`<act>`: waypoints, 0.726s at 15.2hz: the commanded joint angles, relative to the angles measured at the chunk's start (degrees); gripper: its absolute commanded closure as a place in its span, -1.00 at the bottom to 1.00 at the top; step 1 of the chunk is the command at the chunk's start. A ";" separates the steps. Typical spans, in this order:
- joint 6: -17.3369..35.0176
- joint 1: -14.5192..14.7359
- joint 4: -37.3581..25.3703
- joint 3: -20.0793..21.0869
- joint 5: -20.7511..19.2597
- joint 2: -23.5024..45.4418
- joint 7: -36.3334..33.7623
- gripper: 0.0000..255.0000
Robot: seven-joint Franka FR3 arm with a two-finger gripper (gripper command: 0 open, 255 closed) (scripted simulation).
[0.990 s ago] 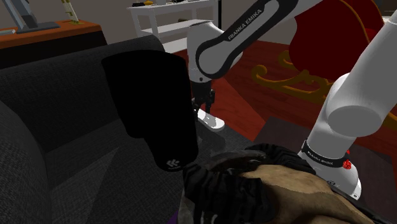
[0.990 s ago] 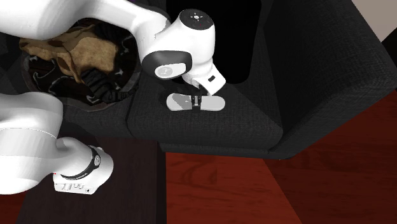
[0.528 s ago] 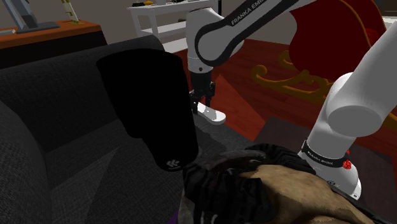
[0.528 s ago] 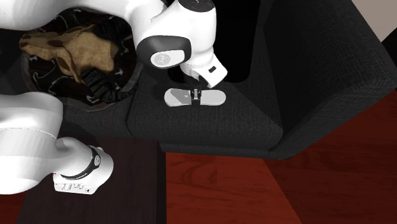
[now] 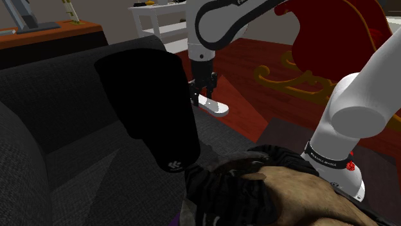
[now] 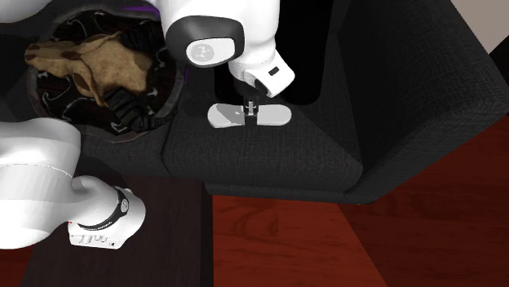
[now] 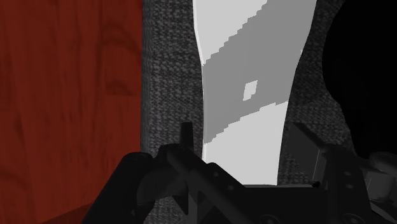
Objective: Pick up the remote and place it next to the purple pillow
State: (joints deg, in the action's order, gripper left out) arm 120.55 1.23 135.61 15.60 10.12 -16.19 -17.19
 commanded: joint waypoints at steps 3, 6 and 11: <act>-3.19 -0.04 -2.20 -0.29 -0.06 -1.14 -0.11 1.00; -5.60 -0.09 -3.92 -0.49 -0.14 -1.84 -0.22 1.00; -9.56 -0.17 -7.01 -0.83 -0.30 -2.71 -0.45 1.00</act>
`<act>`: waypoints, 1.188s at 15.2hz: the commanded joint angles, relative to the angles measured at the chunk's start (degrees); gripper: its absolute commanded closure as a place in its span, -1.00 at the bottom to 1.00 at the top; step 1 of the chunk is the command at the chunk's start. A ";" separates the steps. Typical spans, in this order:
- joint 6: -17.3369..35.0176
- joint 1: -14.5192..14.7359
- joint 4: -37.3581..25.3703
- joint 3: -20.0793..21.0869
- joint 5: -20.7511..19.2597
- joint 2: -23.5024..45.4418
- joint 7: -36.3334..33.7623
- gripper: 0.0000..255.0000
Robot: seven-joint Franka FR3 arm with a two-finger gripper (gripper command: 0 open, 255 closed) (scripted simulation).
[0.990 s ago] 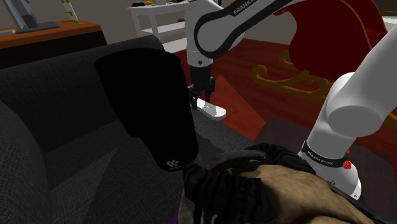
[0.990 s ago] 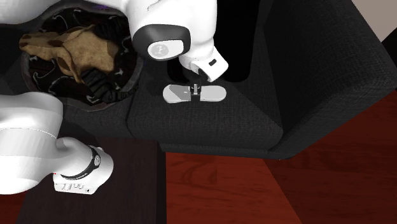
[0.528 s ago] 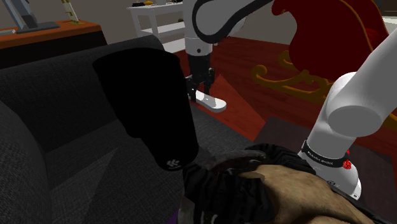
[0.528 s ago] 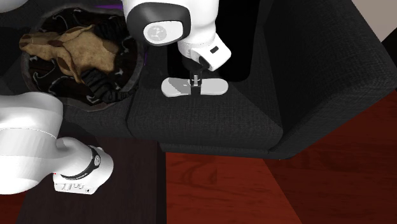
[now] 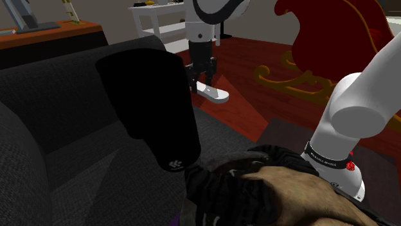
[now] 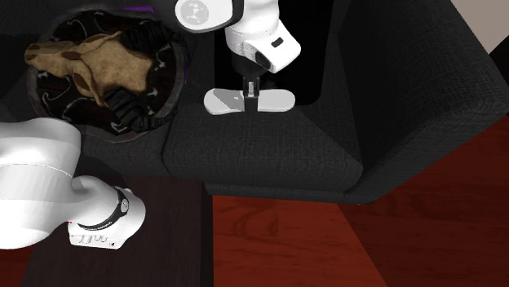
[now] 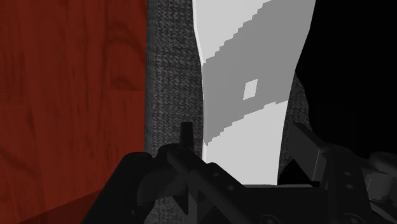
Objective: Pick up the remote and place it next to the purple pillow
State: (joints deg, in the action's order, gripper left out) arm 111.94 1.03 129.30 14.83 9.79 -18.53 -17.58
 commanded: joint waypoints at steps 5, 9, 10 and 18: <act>-4.84 -0.06 -4.08 -0.36 -0.16 -0.90 -0.32 1.00; -7.92 -0.14 -6.98 -0.58 -0.33 -1.09 -0.55 1.00; -8.69 -0.16 -7.74 -0.63 -0.37 -1.10 -0.61 1.00; -11.68 2.55 1.45 0.36 2.86 -13.75 -2.82 1.00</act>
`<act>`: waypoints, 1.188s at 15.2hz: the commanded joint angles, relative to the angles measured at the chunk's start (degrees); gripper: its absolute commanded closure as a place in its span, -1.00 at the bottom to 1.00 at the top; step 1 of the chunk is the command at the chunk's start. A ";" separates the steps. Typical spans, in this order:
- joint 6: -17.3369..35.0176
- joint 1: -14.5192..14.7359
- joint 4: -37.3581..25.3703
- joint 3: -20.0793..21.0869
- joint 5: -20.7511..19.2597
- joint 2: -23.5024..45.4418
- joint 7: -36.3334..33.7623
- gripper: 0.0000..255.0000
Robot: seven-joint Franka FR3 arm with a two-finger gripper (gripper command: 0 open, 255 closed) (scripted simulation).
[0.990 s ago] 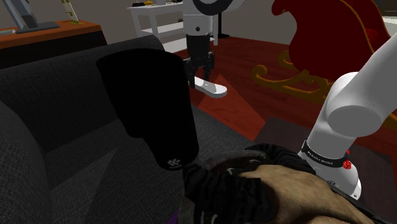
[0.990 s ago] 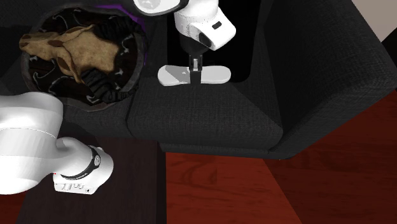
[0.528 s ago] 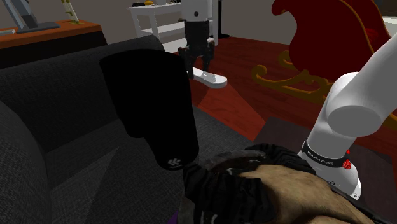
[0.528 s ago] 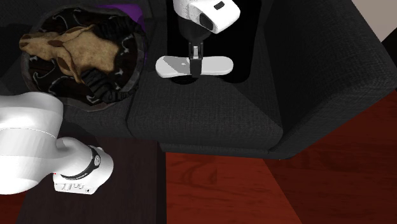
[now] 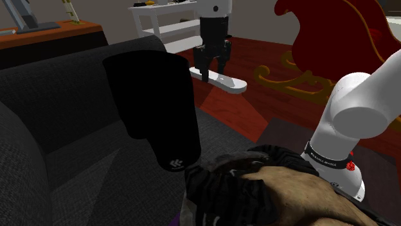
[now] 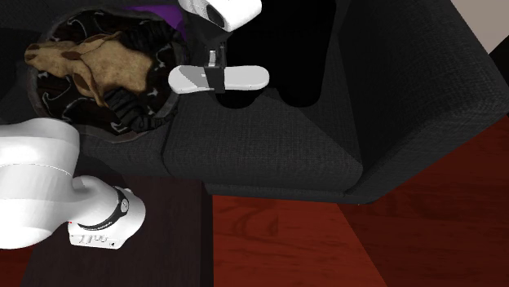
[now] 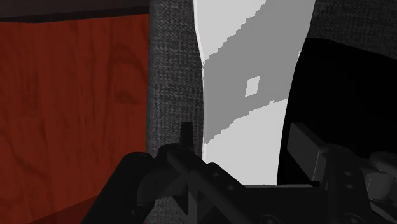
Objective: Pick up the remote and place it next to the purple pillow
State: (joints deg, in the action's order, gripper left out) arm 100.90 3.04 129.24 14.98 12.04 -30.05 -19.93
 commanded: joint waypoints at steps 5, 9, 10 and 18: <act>-4.01 3.48 8.10 1.44 3.47 -12.64 -3.19 1.00; -7.63 6.25 12.16 2.73 5.93 -20.77 -6.10 1.00; -8.65 6.98 13.00 3.12 6.59 -22.76 -6.93 1.00; -17.69 13.50 17.15 7.03 12.54 -37.31 -15.27 1.00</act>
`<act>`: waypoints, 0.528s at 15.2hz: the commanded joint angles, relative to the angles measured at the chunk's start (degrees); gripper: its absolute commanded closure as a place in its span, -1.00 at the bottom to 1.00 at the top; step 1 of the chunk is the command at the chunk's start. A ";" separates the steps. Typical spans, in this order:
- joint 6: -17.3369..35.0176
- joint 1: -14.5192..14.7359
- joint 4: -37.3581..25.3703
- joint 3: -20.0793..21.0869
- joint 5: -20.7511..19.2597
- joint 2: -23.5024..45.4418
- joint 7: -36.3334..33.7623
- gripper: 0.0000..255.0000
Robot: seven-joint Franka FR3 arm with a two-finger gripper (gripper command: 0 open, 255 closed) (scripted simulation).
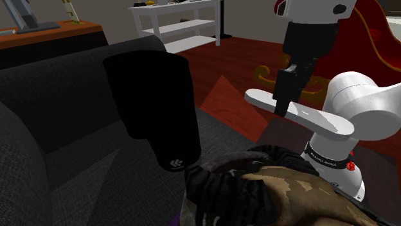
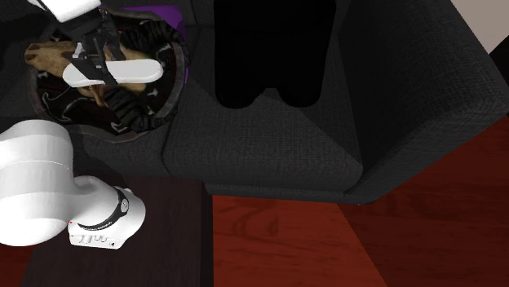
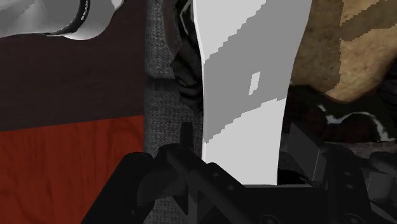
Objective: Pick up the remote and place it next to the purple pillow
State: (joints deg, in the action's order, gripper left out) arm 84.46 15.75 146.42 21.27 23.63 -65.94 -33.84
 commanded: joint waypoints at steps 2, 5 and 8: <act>-3.62 2.43 0.27 1.99 2.73 -4.57 -3.83 1.00; -7.09 4.87 0.20 4.05 5.61 -8.81 -7.82 1.00; -10.39 7.11 -0.51 6.30 8.76 -12.44 -12.03 1.00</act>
State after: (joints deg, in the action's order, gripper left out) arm 75.01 22.04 145.72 26.62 31.08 -76.97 -44.40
